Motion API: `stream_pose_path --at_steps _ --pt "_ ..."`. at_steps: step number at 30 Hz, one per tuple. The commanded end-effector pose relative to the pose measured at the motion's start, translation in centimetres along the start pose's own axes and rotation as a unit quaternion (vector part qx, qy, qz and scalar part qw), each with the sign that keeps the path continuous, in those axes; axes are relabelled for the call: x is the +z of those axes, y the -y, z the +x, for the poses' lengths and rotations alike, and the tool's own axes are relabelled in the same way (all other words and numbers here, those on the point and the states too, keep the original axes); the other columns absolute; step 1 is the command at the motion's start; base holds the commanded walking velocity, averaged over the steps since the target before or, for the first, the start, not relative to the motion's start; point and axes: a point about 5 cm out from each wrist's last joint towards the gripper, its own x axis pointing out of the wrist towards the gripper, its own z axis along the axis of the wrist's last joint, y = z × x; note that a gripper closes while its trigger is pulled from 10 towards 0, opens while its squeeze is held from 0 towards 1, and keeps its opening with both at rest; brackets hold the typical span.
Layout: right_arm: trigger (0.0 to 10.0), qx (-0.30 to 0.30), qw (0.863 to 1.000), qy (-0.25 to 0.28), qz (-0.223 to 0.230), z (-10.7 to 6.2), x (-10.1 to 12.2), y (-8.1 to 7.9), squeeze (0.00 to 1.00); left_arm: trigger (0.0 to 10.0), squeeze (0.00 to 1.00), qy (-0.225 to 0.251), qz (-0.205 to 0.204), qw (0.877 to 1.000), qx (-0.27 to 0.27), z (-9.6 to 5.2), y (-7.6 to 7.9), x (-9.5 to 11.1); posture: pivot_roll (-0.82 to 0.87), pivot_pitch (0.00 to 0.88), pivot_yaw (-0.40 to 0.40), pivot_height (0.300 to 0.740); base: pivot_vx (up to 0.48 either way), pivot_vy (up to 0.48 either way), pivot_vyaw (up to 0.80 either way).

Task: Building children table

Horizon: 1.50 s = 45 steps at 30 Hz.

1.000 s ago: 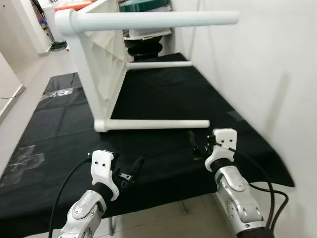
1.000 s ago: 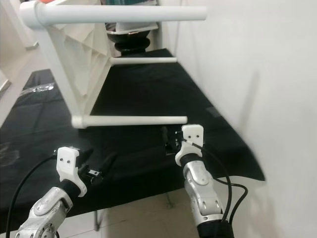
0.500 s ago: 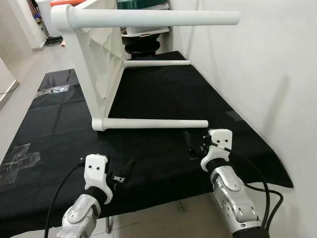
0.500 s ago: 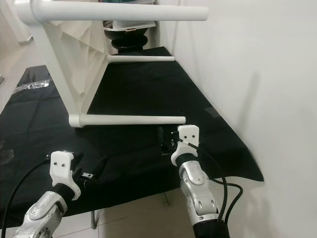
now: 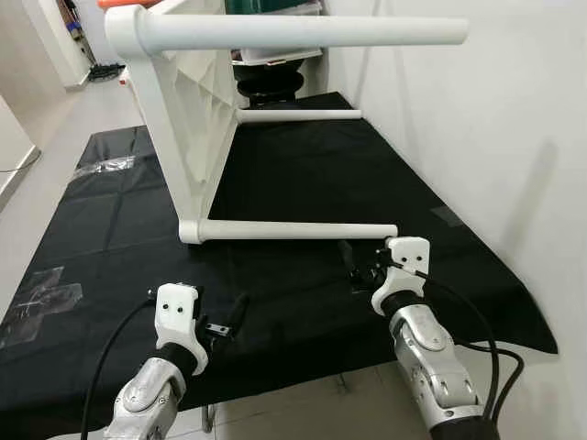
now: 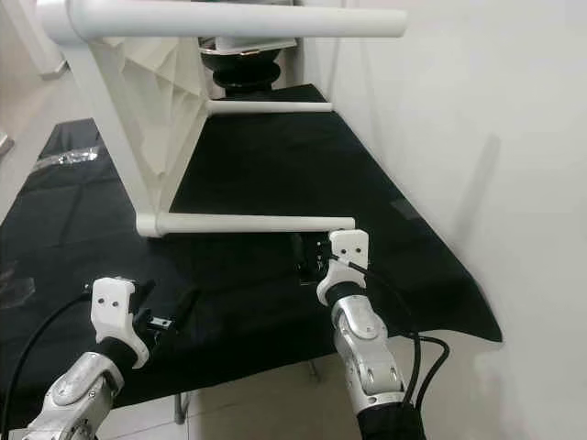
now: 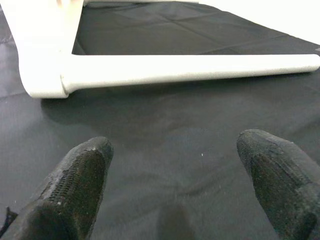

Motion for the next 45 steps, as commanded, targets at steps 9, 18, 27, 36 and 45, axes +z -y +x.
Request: stream_pose_path --at_steps 9,18,27,36,45 --pt "10.0 0.009 1.000 -0.011 0.009 -0.1 -0.6 -0.3 0.00 10.0 0.00 -0.004 0.001 1.000 0.001 -0.4 -0.4 -0.4 0.01 0.116 0.038 0.740 0.293 0.000 0.44" --pt "10.0 0.006 1.000 -0.020 0.020 -0.1 -0.9 -0.2 0.00 10.0 0.00 -0.005 0.002 1.000 -0.004 -0.4 -0.3 -0.4 0.01 0.111 0.045 0.740 0.332 0.000 0.00" --pt "10.0 0.012 0.999 -0.020 0.028 -0.1 -0.9 -0.5 0.00 10.0 0.00 -0.007 0.004 1.000 -0.008 -0.5 -0.4 -0.4 0.02 0.114 0.045 0.740 0.334 0.000 0.00" --pt "10.0 0.016 0.999 -0.021 0.044 -0.1 -0.9 -0.5 0.00 10.0 0.00 -0.007 -0.009 0.999 -0.046 -0.5 0.3 -0.2 0.02 0.126 0.044 0.740 0.271 0.000 -0.06" --pt "10.0 0.029 0.998 -0.017 0.052 -0.2 -0.7 -0.7 0.00 10.0 0.00 -0.017 -0.004 0.993 -0.119 -1.3 1.4 -0.1 0.03 0.134 0.047 0.740 0.000 0.000 -0.62"
